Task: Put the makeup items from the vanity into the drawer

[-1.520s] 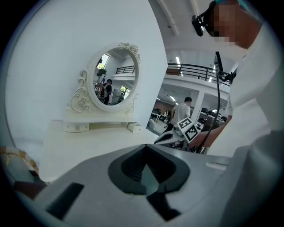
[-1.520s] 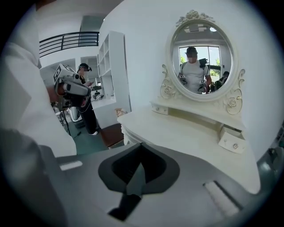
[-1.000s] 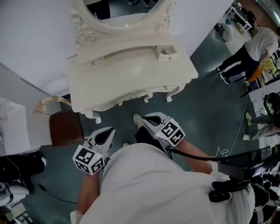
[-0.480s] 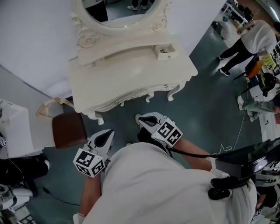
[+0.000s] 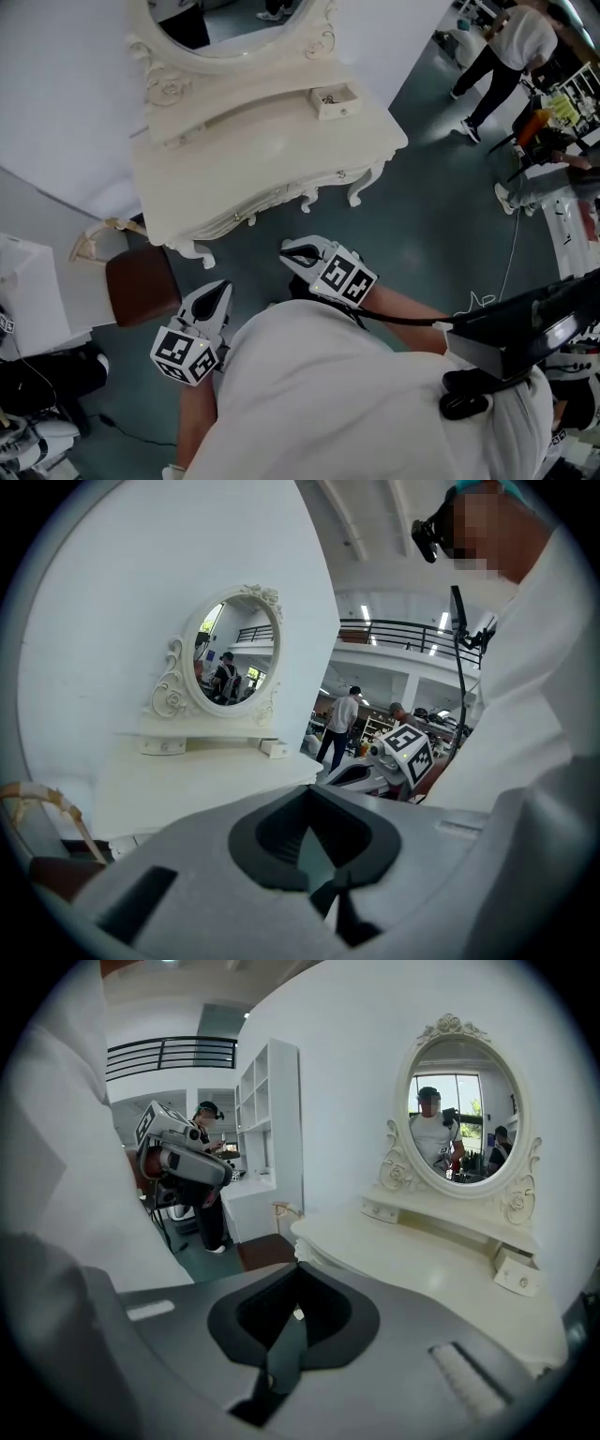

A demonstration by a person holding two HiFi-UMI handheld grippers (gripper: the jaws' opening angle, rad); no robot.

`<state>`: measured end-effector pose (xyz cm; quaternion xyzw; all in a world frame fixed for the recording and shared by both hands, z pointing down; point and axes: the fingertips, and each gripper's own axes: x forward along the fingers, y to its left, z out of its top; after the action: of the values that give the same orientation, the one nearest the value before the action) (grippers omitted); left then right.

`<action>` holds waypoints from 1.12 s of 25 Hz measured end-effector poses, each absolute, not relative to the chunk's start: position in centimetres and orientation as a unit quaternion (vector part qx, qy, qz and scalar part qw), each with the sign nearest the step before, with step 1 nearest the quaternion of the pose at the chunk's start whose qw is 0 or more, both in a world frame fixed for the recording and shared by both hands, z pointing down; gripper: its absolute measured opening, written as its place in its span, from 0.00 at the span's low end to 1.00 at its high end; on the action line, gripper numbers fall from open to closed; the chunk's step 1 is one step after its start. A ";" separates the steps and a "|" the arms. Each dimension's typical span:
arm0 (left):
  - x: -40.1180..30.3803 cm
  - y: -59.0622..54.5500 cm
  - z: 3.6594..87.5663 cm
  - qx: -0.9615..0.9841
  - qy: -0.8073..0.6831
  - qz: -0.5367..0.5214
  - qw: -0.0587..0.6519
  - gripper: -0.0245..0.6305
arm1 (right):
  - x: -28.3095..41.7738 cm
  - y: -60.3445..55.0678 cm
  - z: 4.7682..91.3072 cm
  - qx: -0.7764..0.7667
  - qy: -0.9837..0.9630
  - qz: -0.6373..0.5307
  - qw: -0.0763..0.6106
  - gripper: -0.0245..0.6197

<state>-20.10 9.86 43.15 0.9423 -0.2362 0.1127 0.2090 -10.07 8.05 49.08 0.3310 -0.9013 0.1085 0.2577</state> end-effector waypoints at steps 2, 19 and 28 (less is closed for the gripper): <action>-19.9 9.9 43.2 0.943 -0.234 0.114 0.208 0.04 | -9.9 8.1 49.2 0.332 -0.901 0.109 0.258 0.04; -19.3 9.3 43.3 0.944 -0.223 0.115 0.212 0.04 | -9.5 7.8 49.4 0.332 -0.898 0.107 0.268 0.04; -19.4 9.2 43.8 0.943 -0.220 0.120 0.220 0.04 | -9.5 7.7 49.9 0.331 -0.897 0.111 0.273 0.04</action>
<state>-19.38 9.16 43.79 0.9428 -0.2202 0.1202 0.2196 -9.54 7.68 49.86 0.3305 -0.8967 0.1107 0.2728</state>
